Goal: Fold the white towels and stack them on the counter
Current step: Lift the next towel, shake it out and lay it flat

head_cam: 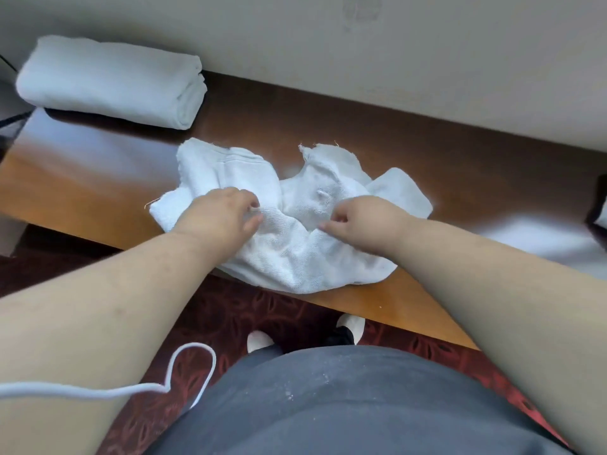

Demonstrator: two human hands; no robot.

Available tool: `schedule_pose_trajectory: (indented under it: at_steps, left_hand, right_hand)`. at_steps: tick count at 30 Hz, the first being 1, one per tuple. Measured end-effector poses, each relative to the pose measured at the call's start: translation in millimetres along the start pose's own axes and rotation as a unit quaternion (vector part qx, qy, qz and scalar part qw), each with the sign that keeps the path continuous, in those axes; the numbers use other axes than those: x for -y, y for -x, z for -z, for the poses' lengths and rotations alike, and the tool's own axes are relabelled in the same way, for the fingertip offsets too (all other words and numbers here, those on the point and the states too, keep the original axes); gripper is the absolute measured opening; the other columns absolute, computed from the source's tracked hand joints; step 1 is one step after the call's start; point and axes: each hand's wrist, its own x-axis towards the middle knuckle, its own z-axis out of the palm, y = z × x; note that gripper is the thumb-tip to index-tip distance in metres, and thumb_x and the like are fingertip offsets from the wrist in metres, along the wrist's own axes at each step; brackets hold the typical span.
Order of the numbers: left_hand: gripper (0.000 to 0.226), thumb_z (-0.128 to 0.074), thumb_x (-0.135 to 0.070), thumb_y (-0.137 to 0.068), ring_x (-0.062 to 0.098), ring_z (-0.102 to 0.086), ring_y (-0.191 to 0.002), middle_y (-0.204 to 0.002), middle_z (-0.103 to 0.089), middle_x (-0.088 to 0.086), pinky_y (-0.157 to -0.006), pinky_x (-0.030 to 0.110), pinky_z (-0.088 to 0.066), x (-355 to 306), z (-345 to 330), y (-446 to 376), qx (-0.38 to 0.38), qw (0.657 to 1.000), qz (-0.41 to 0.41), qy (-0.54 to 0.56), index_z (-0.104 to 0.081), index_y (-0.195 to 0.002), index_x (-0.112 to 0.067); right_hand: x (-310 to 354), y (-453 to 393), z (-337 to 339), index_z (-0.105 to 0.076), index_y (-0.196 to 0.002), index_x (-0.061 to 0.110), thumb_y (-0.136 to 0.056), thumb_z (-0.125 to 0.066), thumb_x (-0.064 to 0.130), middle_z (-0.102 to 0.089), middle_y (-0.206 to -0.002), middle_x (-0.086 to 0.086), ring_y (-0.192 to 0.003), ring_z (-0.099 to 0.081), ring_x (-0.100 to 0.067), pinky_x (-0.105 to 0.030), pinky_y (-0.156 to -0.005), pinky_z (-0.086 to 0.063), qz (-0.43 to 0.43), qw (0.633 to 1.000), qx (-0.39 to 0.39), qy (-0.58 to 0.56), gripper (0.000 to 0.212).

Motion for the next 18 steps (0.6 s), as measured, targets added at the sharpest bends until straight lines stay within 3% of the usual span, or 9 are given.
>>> schedule_pose_trajectory:
  at_steps: [2,3,6,8,11,14,16,18]
  left_hand:
    - [0.043,-0.051,-0.046,-0.094,0.027,-0.044,-0.125,-0.135,-0.051,0.003,-0.104,0.043,-0.038,13.1,1.4,-10.8,-0.027,0.999,0.002,-0.019,-0.052,-0.132,-0.026]
    - [0.049,-0.050,-0.047,-0.094,0.027,-0.037,-0.133,-0.144,-0.044,0.004,-0.109,0.043,-0.033,19.2,1.7,-17.2,-0.024,0.999,-0.005,-0.039,-0.047,-0.138,-0.026]
    - [0.065,-0.045,-0.054,-0.094,0.023,-0.016,-0.147,-0.160,-0.022,0.003,-0.119,0.042,-0.016,32.8,2.5,-42.9,0.020,0.996,-0.027,-0.082,-0.031,-0.150,-0.025]
    - [0.069,-0.043,-0.055,-0.093,0.023,-0.009,-0.150,-0.163,-0.015,0.002,-0.121,0.042,-0.011,37.7,3.0,-59.2,0.056,0.993,-0.053,-0.094,-0.024,-0.152,-0.026]
    - [0.068,-0.047,-0.039,-0.090,0.023,-0.007,-0.150,-0.164,-0.012,0.001,-0.121,0.044,-0.008,34.3,3.2,-73.7,0.082,0.981,-0.139,-0.106,-0.021,-0.152,-0.028]
    - [0.067,-0.047,-0.025,-0.089,0.021,-0.013,-0.149,-0.162,-0.018,0.002,-0.121,0.039,-0.007,16.3,3.7,-83.4,0.066,0.968,-0.227,-0.082,-0.026,-0.152,-0.024]
    - [0.063,-0.045,-0.024,-0.090,0.023,-0.022,-0.145,-0.159,-0.027,0.002,-0.119,0.037,-0.015,-2.8,3.2,-93.4,0.061,0.964,-0.254,-0.040,-0.030,-0.151,-0.022]
    - [0.059,-0.050,-0.033,-0.089,0.027,-0.036,-0.136,-0.149,-0.039,0.003,-0.110,0.039,-0.030,-25.9,0.0,-105.0,0.081,0.971,-0.226,0.022,-0.036,-0.146,-0.024]
  right_hand:
    - [-2.7,-10.8,14.9,-0.060,-0.087,0.028,-0.090,-0.054,0.055,-0.062,-0.082,0.009,-0.076,-0.060,-0.012,-0.030,-0.060,-0.043,-0.048,0.981,-0.168,-0.088,0.027]
    - [-6.9,-15.9,19.7,-0.061,-0.097,0.029,-0.088,-0.057,0.053,-0.063,-0.094,0.008,-0.086,-0.061,-0.014,-0.030,-0.065,-0.045,-0.074,0.970,-0.208,-0.100,0.026]
    - [-25.3,-26.5,17.7,-0.045,-0.140,0.030,-0.077,-0.063,0.066,-0.051,-0.137,0.001,-0.126,-0.049,-0.026,-0.045,-0.102,-0.041,-0.193,0.969,-0.146,-0.058,0.075]
    - [-32.5,-25.0,6.7,-0.033,-0.149,0.031,-0.070,-0.064,0.075,-0.043,-0.149,0.003,-0.136,-0.041,-0.028,-0.049,-0.108,-0.032,-0.266,0.955,-0.108,-0.071,0.096]
    - [-37.9,-14.0,-16.2,-0.024,-0.154,0.027,-0.064,-0.067,0.079,-0.034,-0.153,-0.004,-0.137,-0.038,-0.031,-0.045,-0.108,-0.039,-0.347,0.919,-0.126,-0.139,0.113]
    - [-29.9,-3.1,-38.2,-0.027,-0.150,0.032,-0.060,-0.060,0.085,-0.039,-0.145,-0.004,-0.134,-0.040,-0.032,-0.049,-0.105,-0.035,-0.413,0.889,-0.156,-0.121,0.110]
    - [-25.4,3.1,-49.1,-0.032,-0.148,0.032,-0.064,-0.054,0.087,-0.041,-0.143,-0.006,-0.134,-0.039,-0.031,-0.048,-0.106,-0.032,-0.435,0.866,-0.207,-0.135,0.103]
    - [-27.1,13.5,-60.7,-0.038,-0.144,0.031,-0.069,-0.051,0.084,-0.040,-0.144,-0.006,-0.137,-0.035,-0.031,-0.049,-0.109,-0.032,-0.460,0.812,-0.309,-0.181,0.093]
